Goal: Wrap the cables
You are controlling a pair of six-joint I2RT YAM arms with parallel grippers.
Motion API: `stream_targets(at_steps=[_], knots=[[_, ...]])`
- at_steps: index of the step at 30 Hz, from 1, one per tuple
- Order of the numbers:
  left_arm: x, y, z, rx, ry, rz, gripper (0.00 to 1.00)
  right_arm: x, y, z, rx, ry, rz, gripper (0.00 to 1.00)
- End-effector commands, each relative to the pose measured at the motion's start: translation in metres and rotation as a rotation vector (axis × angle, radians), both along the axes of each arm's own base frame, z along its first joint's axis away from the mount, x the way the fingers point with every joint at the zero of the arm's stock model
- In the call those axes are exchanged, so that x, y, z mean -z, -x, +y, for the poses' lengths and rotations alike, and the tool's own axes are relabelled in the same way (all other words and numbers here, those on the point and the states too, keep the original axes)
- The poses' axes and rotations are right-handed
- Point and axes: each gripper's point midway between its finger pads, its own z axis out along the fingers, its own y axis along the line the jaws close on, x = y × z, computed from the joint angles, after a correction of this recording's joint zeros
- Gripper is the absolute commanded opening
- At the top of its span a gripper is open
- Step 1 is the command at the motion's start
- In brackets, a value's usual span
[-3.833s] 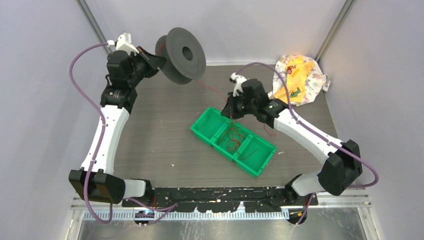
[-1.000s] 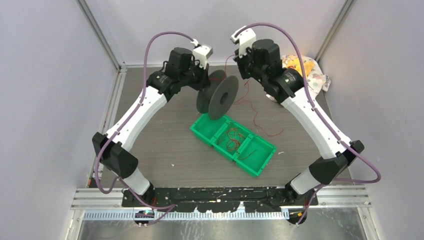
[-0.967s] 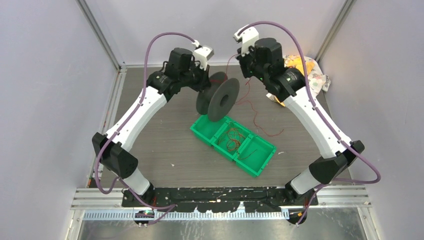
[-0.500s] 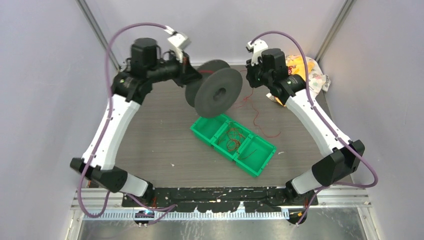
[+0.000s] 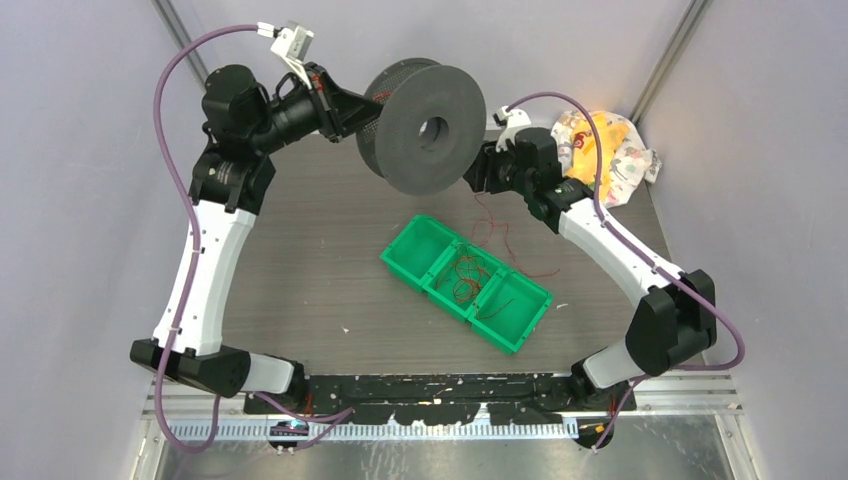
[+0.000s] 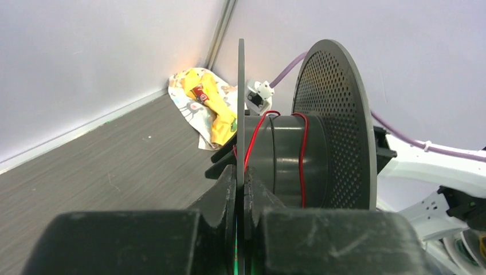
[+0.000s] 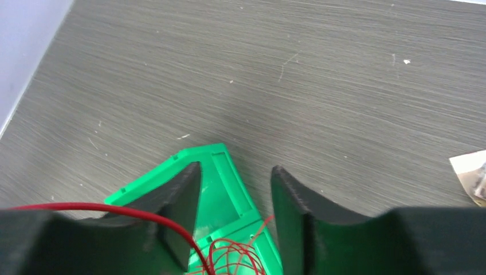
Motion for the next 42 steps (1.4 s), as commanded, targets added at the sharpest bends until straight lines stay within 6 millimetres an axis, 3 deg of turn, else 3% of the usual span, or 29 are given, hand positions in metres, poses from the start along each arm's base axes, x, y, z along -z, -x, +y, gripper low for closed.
stream_targets(at_steps=[1, 6, 14, 20, 22, 26, 28, 35, 39, 42], knots=[[-0.056, 0.014, 0.011, -0.035, 0.135, -0.119, 0.00, -0.021, -0.015, 0.017, -0.006, -0.148, -0.086, 0.59], [-0.066, 0.012, 0.023, -0.100, 0.160, -0.132, 0.00, -0.003, -0.023, 0.021, 0.012, -0.170, -0.058, 0.64], [-0.072, 0.004, 0.035, -0.190, 0.185, -0.115, 0.00, 0.007, -0.003, 0.024, -0.020, -0.217, -0.018, 0.70], [-0.082, 0.009, 0.036, -0.181, 0.205, -0.131, 0.00, 0.021, -0.004, 0.023, -0.012, -0.206, 0.001, 0.69], [-0.085, 0.010, 0.039, -0.199, 0.207, -0.138, 0.00, 0.023, -0.003, 0.023, -0.013, -0.206, 0.008, 0.61], [-0.087, 0.005, 0.047, -0.262, 0.219, -0.136, 0.00, 0.027, 0.003, 0.022, -0.013, -0.212, 0.030, 0.16], [-0.081, -0.008, 0.058, -0.352, 0.212, -0.094, 0.00, 0.032, 0.009, 0.022, -0.017, -0.223, 0.047, 0.02], [-0.052, -0.051, 0.082, -0.558, 0.294, 0.027, 0.00, 0.036, 0.045, 0.025, -0.080, -0.206, 0.136, 0.01], [-0.024, -0.083, 0.106, -0.744, 0.268, 0.071, 0.00, 0.016, 0.076, 0.026, -0.161, -0.082, 0.126, 0.00], [-0.006, -0.102, 0.114, -0.820, 0.266, 0.111, 0.00, 0.005, 0.104, 0.027, -0.237, 0.082, 0.109, 0.01]])
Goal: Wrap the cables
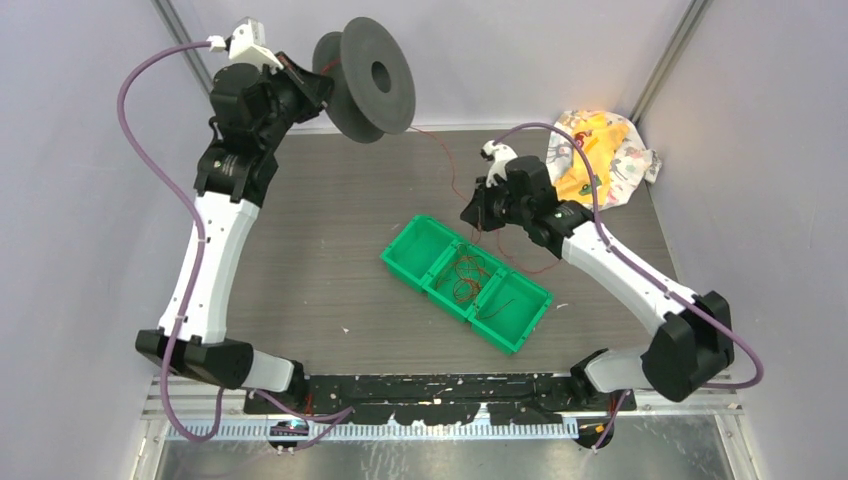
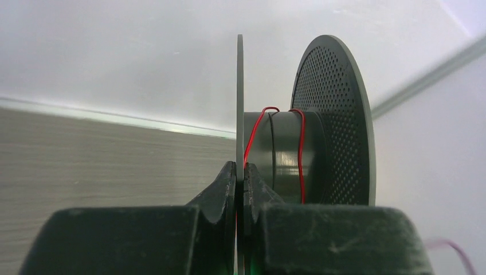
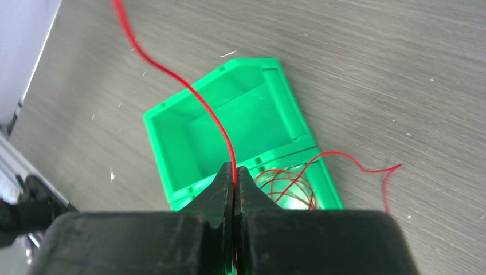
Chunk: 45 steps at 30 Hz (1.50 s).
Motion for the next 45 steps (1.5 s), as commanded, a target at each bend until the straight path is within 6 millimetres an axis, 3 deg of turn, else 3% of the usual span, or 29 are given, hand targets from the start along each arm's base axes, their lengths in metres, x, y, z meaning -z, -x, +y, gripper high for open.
stream_targets(at_steps=[1, 6, 10, 12, 16, 20, 27, 34, 39, 45], knots=[[-0.012, -0.027, 0.029, -0.203, 0.081, -0.053, 0.00, -0.051, 0.041, 0.004, -0.161, 0.186, -0.118, 0.00], [0.009, -0.043, 0.022, -0.275, 0.034, -0.041, 0.00, -0.068, 0.074, 0.029, -0.306, 0.265, -0.115, 0.00], [0.025, -0.046, 0.001, -0.294, -0.134, -0.026, 0.00, -0.093, 0.095, 0.054, -0.405, 0.283, -0.206, 0.01], [0.035, -0.047, -0.016, -0.252, -0.230, -0.025, 0.01, -0.113, 0.095, 0.061, -0.420, 0.285, -0.275, 0.01], [0.057, -0.051, -0.049, -0.169, -0.400, -0.002, 0.00, -0.145, 0.077, 0.060, -0.377, 0.315, -0.405, 0.01], [0.068, -0.044, -0.079, -0.029, -0.454, 0.004, 0.00, -0.170, 0.053, 0.053, -0.294, 0.367, -0.540, 0.00], [0.081, -0.014, -0.130, 0.297, -0.466, -0.002, 0.00, -0.201, 0.016, 0.037, -0.124, 0.432, -0.664, 0.03], [0.102, 0.007, -0.143, 0.454, -0.514, 0.039, 0.00, -0.223, -0.009, 0.010, 0.054, 0.405, -0.698, 0.11], [0.117, 0.013, -0.143, 0.491, -0.557, 0.070, 0.00, -0.229, -0.015, -0.005, 0.109, 0.375, -0.698, 0.00], [0.124, 0.021, -0.147, 0.536, -0.594, 0.068, 0.00, -0.234, -0.015, -0.009, 0.106, 0.329, -0.691, 0.00]])
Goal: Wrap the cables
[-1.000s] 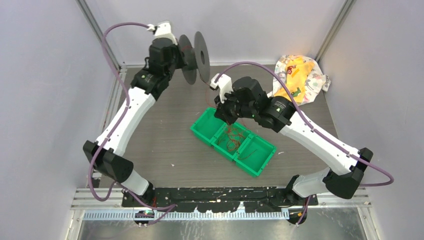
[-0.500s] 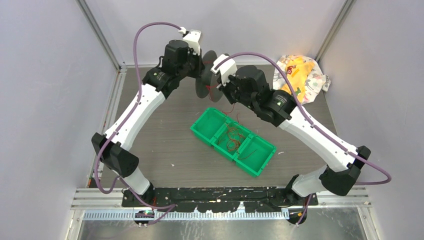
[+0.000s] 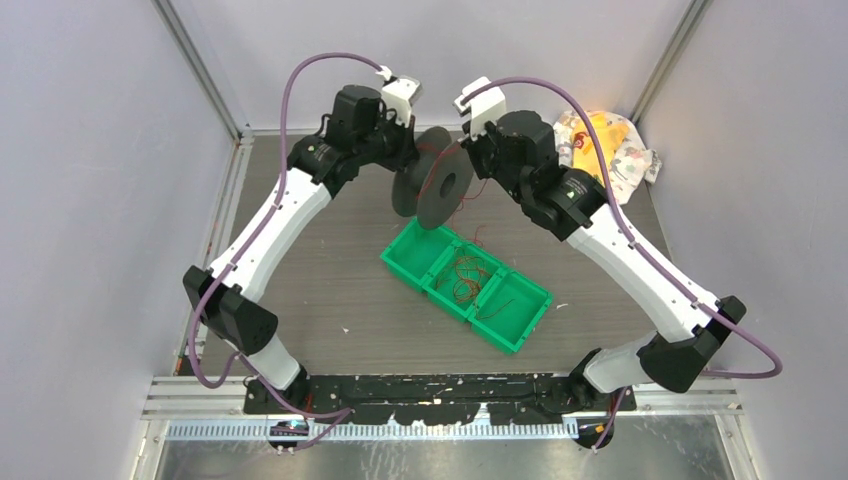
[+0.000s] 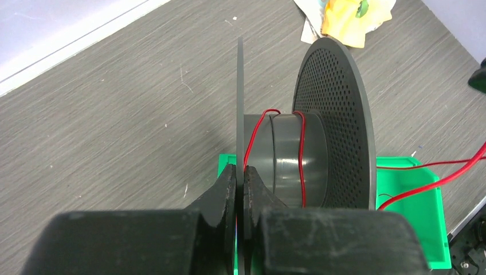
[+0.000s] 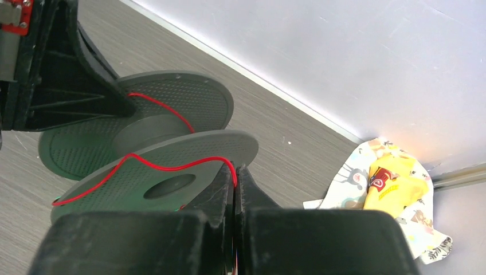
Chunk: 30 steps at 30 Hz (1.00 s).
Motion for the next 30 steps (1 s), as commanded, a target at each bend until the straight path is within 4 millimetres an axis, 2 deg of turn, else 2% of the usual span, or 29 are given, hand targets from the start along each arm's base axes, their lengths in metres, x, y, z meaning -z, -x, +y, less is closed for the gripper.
stream_targets(at_steps=[1, 5, 10, 13, 15, 19, 24, 27, 30], knots=[[-0.035, 0.013, -0.012, 0.086, 0.034, -0.097, 0.00, -0.043, 0.008, -0.005, -0.013, -0.122, -0.082, 0.00], [-0.024, 0.027, -0.026, 0.176, -0.032, -0.106, 0.00, -0.044, 0.004, -0.006, 0.003, -0.129, -0.087, 0.00], [-0.017, 0.043, -0.034, 0.271, -0.057, -0.087, 0.00, -0.044, -0.010, -0.030, 0.076, -0.166, -0.071, 0.00], [-0.019, 0.050, -0.033, 0.307, -0.058, -0.097, 0.00, -0.035, -0.022, -0.050, 0.110, -0.197, -0.029, 0.00], [-0.026, 0.052, -0.032, 0.307, -0.045, -0.112, 0.00, -0.022, -0.025, -0.058, 0.123, -0.187, -0.002, 0.00], [-0.047, 0.059, -0.033, 0.323, -0.002, -0.149, 0.00, -0.001, -0.024, -0.062, 0.128, -0.165, 0.038, 0.00], [-0.077, 0.070, -0.026, 0.363, 0.084, -0.174, 0.00, 0.028, -0.028, -0.082, 0.195, -0.169, 0.090, 0.01], [-0.109, 0.077, -0.013, 0.372, 0.188, -0.208, 0.00, 0.044, -0.032, -0.092, 0.218, -0.195, 0.116, 0.07], [-0.140, 0.080, 0.002, 0.349, 0.298, -0.251, 0.00, 0.059, -0.033, -0.088, 0.191, -0.220, 0.147, 0.13]])
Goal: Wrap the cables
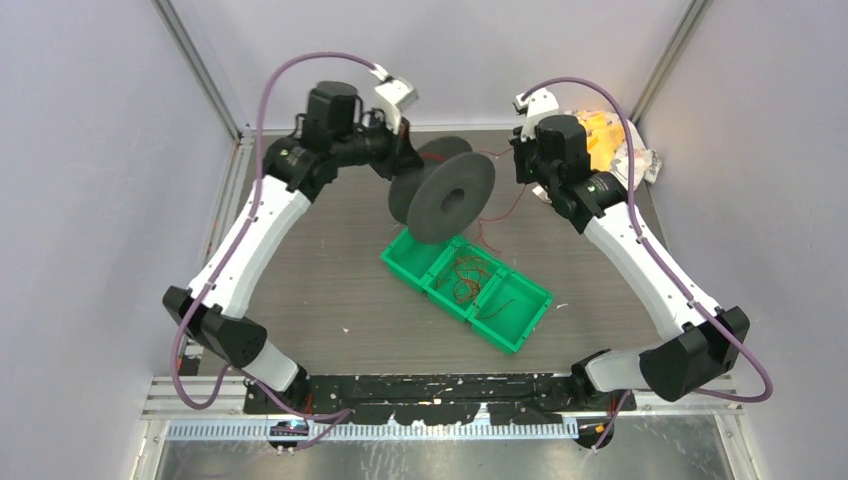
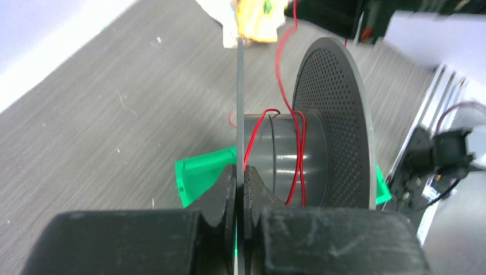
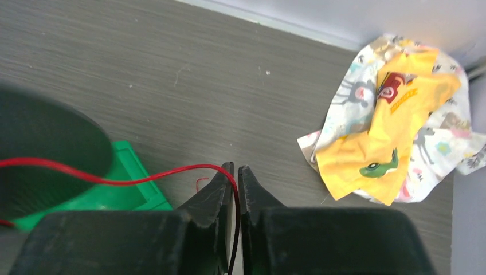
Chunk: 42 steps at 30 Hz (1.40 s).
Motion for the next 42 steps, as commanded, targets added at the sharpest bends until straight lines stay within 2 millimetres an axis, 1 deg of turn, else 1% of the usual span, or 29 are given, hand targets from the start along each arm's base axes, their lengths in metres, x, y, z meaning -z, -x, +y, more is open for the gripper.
stream_targets(at_steps=[1, 4, 6, 7, 10, 12, 14, 19, 24, 28, 31, 35, 39, 42], knots=[[-0.124, 0.026, 0.021, 0.031, 0.317, -0.212, 0.00, -0.009, 0.001, 0.006, -0.029, -0.129, -0.038, 0.13], [-0.147, 0.031, 0.032, 0.007, 0.397, -0.233, 0.00, 0.000, 0.003, 0.021, -0.084, -0.195, -0.006, 0.17], [-0.161, 0.031, 0.039, -0.027, 0.442, -0.255, 0.00, 0.006, 0.002, 0.030, -0.104, -0.243, 0.009, 0.24], [-0.167, 0.030, 0.043, -0.049, 0.461, -0.268, 0.00, 0.009, 0.003, 0.037, -0.130, -0.274, 0.027, 0.27], [-0.183, 0.028, 0.051, -0.103, 0.512, -0.292, 0.00, 0.021, 0.004, 0.053, -0.170, -0.358, 0.071, 0.44], [-0.193, 0.031, 0.054, -0.110, 0.547, -0.299, 0.00, 0.030, 0.002, 0.063, -0.185, -0.424, 0.087, 0.55], [-0.202, 0.032, 0.058, -0.133, 0.581, -0.308, 0.00, 0.040, 0.000, 0.070, -0.193, -0.463, 0.112, 0.58], [-0.216, 0.032, 0.072, -0.205, 0.608, -0.345, 0.00, 0.059, 0.001, 0.079, -0.207, -0.504, 0.163, 0.62], [-0.225, 0.032, 0.079, -0.237, 0.620, -0.355, 0.00, 0.075, 0.003, 0.081, -0.216, -0.501, 0.197, 0.63], [-0.231, 0.028, 0.087, -0.291, 0.639, -0.356, 0.00, 0.078, 0.008, 0.088, -0.269, -0.515, 0.201, 0.64], [-0.236, 0.024, 0.094, -0.345, 0.651, -0.367, 0.00, 0.077, 0.016, 0.098, -0.338, -0.548, 0.196, 0.65], [-0.248, 0.021, 0.102, -0.392, 0.670, -0.387, 0.00, 0.069, 0.027, 0.113, -0.452, -0.605, 0.169, 0.66], [-0.259, 0.024, 0.102, -0.382, 0.697, -0.397, 0.00, 0.068, 0.026, 0.123, -0.495, -0.631, 0.156, 0.67], [-0.263, 0.026, 0.102, -0.375, 0.712, -0.400, 0.00, 0.075, 0.020, 0.134, -0.502, -0.627, 0.155, 0.67]])
